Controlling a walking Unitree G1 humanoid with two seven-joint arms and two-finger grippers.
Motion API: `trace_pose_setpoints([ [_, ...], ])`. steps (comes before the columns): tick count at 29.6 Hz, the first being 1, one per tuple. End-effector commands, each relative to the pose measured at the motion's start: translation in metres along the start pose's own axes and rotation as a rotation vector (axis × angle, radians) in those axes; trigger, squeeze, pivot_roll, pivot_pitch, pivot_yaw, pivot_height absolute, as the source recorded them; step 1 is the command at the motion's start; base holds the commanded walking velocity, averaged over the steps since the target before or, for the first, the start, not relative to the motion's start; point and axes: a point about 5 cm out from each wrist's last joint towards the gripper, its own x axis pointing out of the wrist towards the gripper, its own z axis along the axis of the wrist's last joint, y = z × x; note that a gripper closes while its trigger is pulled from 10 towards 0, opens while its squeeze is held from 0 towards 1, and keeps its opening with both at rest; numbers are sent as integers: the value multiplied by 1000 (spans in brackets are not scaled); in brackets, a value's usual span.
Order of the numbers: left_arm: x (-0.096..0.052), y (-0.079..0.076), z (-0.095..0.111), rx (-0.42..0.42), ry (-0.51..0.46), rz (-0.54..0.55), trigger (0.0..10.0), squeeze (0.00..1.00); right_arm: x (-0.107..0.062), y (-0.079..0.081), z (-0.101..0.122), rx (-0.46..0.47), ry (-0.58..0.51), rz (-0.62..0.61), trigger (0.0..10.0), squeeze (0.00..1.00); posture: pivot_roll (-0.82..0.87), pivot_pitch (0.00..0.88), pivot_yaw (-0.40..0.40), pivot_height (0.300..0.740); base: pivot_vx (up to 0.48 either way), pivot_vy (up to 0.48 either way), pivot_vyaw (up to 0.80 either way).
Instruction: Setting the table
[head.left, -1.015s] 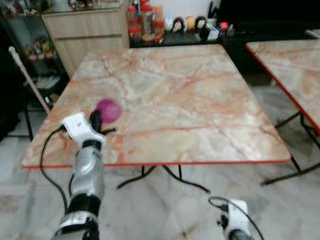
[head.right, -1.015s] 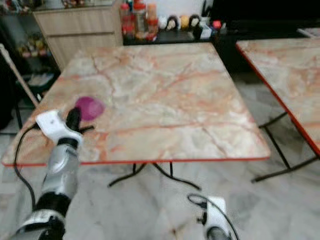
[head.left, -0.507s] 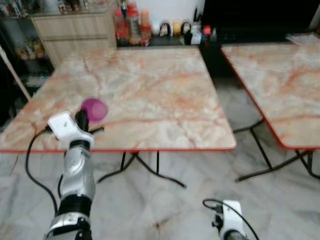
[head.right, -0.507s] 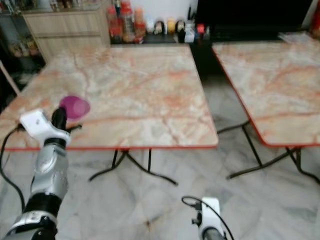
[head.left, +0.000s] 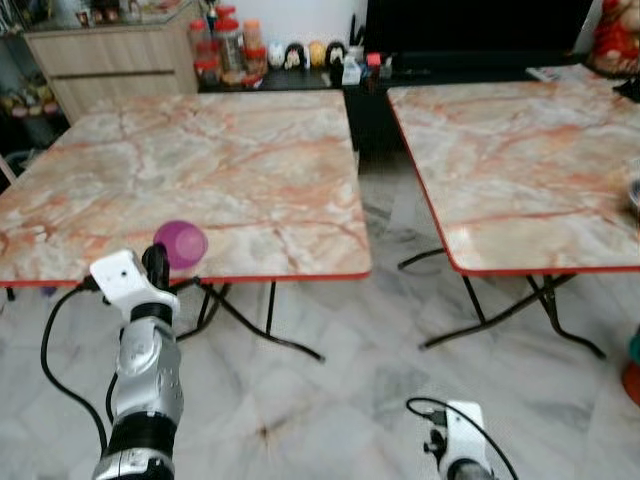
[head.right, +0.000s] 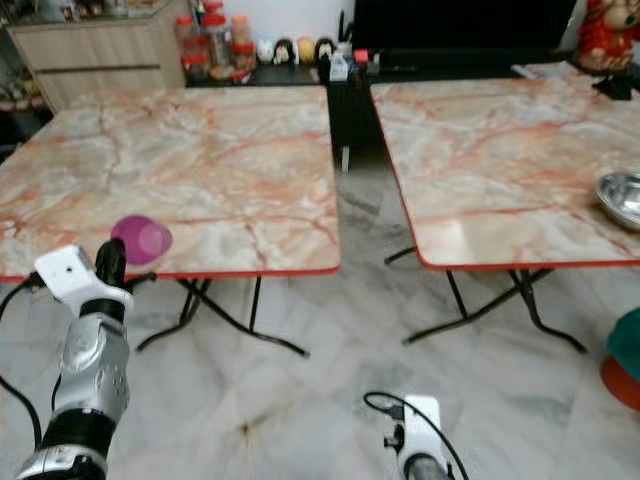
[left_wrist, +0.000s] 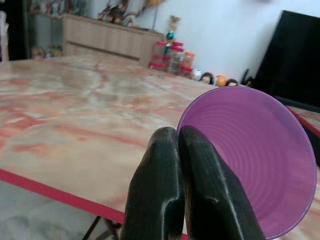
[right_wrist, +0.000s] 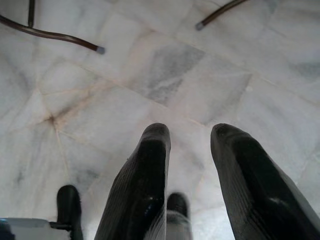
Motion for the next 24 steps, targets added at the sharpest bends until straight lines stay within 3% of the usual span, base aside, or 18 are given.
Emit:
trace_pose_setpoints([
  [1,-11,3,-11,9,42,1,10000,0,-1,-6,-1,5,-3,-15,10000,0,25,0,67,740,0,-480,0],
  [9,-26,13,-29,49,121,15,10000,0,-1,-7,-2,13,-1,-22,10000,0,26,4,69,740,0,-480,0],
  [13,-35,20,-49,91,248,8,10000,0,-1,-7,-2,17,0,-23,10000,0,27,7,70,740,0,0,0],
  [18,-57,33,-82,100,462,-5,10000,0,-1,-7,-3,28,1,-26,10000,0,22,7,74,740,0,0,0],
  [20,-61,36,-86,99,494,-2,10000,0,-1,-7,-3,30,1,-27,10000,0,19,2,76,740,0,0,0],
  [21,-74,44,-98,138,580,14,10000,0,-1,-7,-3,33,3,-29,10000,0,11,0,80,740,0,0,0],
  [24,-96,52,-115,189,716,18,10000,0,-1,-8,-3,33,5,-31,10000,0,8,0,81,740,0,0,0],
])
